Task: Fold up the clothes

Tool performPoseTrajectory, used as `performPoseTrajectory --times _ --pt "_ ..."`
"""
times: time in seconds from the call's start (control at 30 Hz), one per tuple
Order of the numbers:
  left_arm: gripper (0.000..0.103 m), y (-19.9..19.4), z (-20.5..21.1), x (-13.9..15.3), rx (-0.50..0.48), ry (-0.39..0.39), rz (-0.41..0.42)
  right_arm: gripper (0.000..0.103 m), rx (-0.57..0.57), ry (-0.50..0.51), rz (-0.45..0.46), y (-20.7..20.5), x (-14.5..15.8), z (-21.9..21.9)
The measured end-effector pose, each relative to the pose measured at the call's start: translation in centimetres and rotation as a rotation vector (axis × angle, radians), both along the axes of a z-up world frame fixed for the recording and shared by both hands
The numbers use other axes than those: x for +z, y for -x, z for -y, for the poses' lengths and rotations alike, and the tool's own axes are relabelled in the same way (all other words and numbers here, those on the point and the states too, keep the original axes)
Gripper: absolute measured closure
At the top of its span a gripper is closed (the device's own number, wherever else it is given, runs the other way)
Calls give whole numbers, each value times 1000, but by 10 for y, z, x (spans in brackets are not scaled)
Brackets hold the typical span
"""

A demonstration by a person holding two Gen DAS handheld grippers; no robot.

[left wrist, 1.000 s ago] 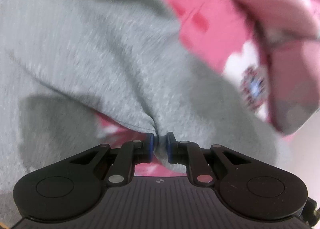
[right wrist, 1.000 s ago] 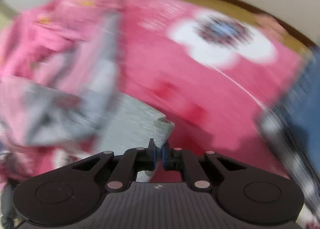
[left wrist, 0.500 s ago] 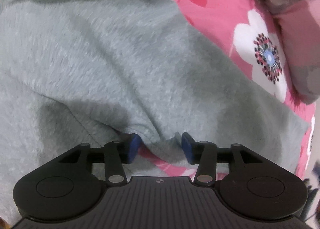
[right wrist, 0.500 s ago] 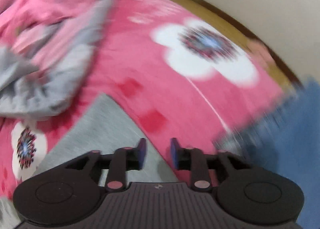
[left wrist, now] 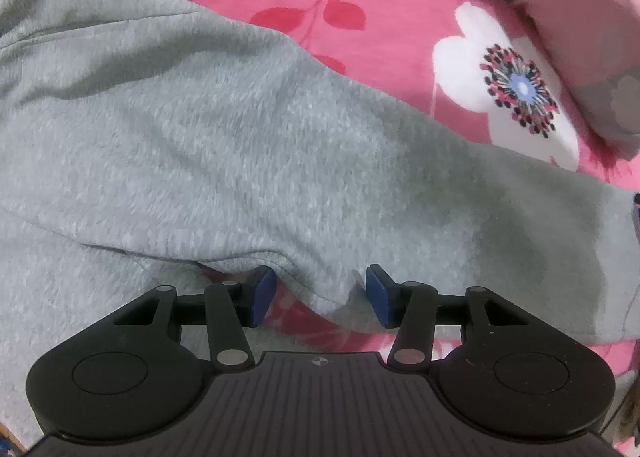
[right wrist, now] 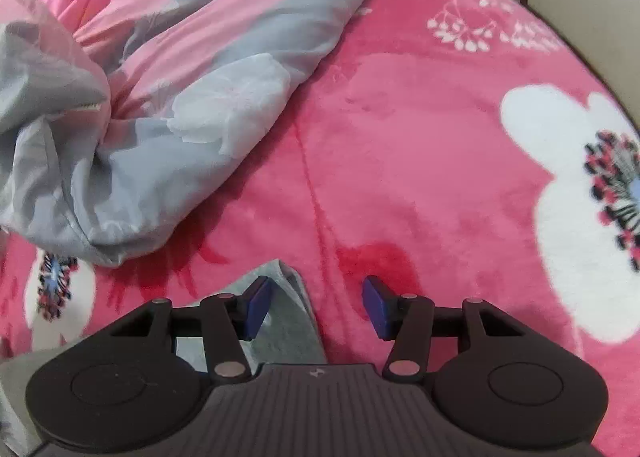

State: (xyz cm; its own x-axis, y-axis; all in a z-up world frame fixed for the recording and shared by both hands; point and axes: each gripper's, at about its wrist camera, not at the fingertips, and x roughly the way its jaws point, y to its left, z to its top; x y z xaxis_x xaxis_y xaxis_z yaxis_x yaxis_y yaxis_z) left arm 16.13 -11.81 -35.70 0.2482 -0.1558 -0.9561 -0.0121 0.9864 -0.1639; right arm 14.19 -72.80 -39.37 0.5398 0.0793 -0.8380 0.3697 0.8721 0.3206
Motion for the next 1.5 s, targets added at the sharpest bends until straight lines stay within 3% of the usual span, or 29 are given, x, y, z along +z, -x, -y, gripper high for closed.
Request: performPoseTrajectory --times 0.17,0.4,0.43,0.47,0.5,0.53,0.6,0.73,0.83,0.97,1.1,1.27,1.33,1.4,1.5 --pt "54 -9 4 -1 23 -4 18 49 -30 -164 82 6 8 8" --pt "54 -16 5 -6 46 -11 31 49 61 -134 21 -15 -5 -1" --pt "54 -17 6 -7 48 -15 32 52 55 -137 22 -16 -4 -1" --pt "54 -17 6 -8 50 -20 34 73 54 -138 19 -15 -1 -1" --pt "54 -18 7 -9 53 -24 35 82 56 -142 16 -14 3 -1" --pt "54 -19 8 -10 54 -28 37 83 56 -145 21 -12 8 -2" --pt "54 -20 11 -10 58 -34 45 88 45 -123 58 -5 23 -6" --pt "54 -26 12 -10 69 -32 67 89 -36 -31 132 6 44 -6" --pt "54 -29 11 -12 74 -28 67 90 -124 3 131 8 36 3" --pt "54 -29 12 -16 53 -34 54 90 -169 64 62 2 6 4" --pt "54 -25 9 -15 29 -28 49 87 -215 99 69 -3 -2 5" --pt "54 -21 0 -1 1 25 57 82 -382 128 93 17 32 20" --pt "54 -16 -6 8 -10 70 73 81 -386 142 109 27 55 11" --pt "54 -12 -13 17 -16 114 93 81 -337 128 124 30 77 -12" --pt "54 -5 -23 29 -27 175 130 81 -155 64 159 23 107 -75"
